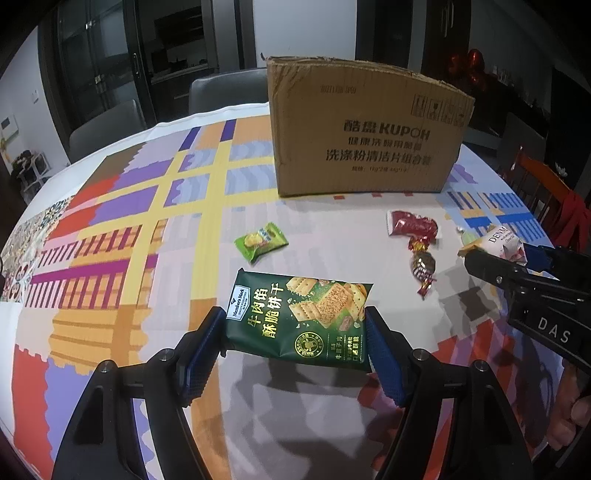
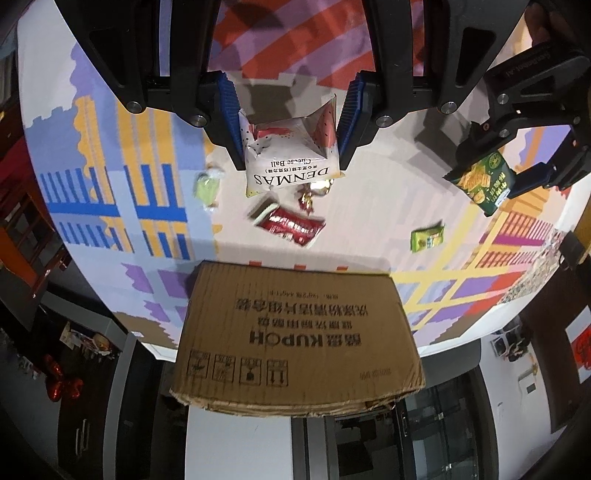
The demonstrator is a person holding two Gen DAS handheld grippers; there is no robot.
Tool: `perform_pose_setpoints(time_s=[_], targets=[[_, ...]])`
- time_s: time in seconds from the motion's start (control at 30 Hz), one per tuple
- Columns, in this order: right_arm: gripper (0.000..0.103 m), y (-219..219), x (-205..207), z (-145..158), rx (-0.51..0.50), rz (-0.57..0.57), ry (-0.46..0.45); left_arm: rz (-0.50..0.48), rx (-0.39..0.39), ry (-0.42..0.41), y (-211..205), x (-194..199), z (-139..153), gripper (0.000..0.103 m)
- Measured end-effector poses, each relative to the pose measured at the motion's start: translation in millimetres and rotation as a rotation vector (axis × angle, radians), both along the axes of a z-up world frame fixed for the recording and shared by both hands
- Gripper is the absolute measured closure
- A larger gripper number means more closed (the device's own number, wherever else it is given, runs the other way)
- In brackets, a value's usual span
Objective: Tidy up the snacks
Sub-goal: 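Lift both held packets and carry them over the cardboard box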
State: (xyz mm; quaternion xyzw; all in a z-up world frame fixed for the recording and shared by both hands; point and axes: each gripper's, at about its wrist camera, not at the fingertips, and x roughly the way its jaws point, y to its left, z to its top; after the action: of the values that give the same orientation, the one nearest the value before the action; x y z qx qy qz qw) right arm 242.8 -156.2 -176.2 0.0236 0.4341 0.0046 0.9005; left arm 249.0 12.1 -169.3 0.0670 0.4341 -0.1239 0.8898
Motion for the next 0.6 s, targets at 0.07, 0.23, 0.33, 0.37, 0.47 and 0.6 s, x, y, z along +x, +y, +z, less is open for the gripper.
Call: perform_pose_setpoints(time_s=[0.07, 0.23, 0.33, 0.37, 0.47, 0.6], targets=[[0.056, -2.9, 2.1, 4.4, -0.001, -0.003, -0.007, 0.0, 0.001, -0.003, -1.9, 2.4, 3.9, 0.029], [0.056, -8.9, 6.5, 14.6, -0.005, -0.014, -0.026, -0.002, 0.005, -0.009, -6.4, 8.9, 12.1, 0.029], [0.056, -11.7, 9.4, 19.9, -0.004, -0.018, -0.033, -0.002, 0.004, -0.014, -8.7, 13.1, 17.1, 0.029], [0.056, -12.3, 10.3, 21.1, -0.004, -0.019, -0.034, -0.002, 0.004, -0.016, -9.5, 14.6, 18.8, 0.029], [0.056, -14.3, 13.3, 25.5, -0.007, -0.02, -0.038, 0.001, 0.0, -0.019, -11.2, 17.8, 22.9, 0.029], [0.056, -16.8, 16.6, 30.9, -0.007, -0.021, -0.042, 0.004, -0.004, -0.023, -13.2, 22.0, 28.3, 0.029]])
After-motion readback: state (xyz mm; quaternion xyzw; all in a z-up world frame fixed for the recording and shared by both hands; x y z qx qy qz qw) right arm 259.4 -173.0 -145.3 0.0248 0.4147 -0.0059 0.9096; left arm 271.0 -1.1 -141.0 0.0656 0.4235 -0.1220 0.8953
